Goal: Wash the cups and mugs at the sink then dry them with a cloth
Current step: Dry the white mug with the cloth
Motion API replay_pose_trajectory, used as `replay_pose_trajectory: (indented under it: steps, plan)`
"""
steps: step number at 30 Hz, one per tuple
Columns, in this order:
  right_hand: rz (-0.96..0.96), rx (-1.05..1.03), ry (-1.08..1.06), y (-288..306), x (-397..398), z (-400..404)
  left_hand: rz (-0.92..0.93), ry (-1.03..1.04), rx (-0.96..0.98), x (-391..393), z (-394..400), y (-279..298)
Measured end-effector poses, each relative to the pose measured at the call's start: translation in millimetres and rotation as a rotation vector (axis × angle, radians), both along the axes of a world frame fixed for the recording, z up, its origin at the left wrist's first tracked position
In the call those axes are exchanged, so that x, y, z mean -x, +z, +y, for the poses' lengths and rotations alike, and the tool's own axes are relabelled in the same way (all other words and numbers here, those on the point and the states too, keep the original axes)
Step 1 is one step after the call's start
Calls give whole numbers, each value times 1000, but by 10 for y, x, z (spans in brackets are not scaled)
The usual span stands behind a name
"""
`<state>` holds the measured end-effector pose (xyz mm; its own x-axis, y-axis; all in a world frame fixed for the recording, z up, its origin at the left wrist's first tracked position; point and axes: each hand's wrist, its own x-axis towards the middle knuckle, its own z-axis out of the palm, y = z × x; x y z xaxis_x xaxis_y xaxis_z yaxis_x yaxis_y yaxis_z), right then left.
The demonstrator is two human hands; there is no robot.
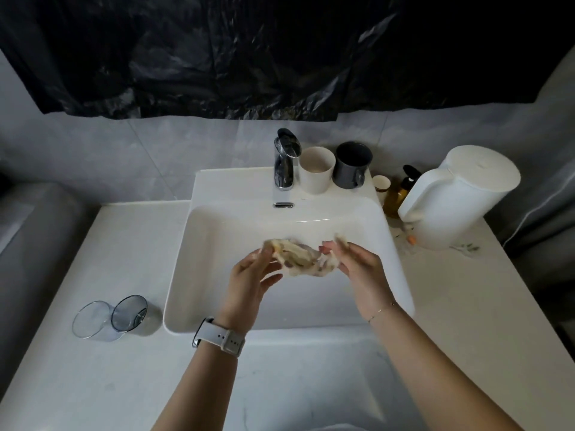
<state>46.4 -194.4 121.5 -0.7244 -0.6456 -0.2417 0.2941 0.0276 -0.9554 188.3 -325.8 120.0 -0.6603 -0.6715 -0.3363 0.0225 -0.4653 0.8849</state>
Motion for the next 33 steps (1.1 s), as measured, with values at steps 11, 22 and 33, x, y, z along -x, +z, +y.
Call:
replay_pose_trajectory:
  steps: [11, 22, 33]
  plan:
    - [234, -200, 207, 264, 129, 142, 52, -127, 142, -11, -50, 343]
    - [460, -87, 422, 365, 59, 64, -58, -377, 405, 247, -47, 718]
    - [-101, -329, 672, 291, 223, 33, -101, -312, 574, 755, -257, 720]
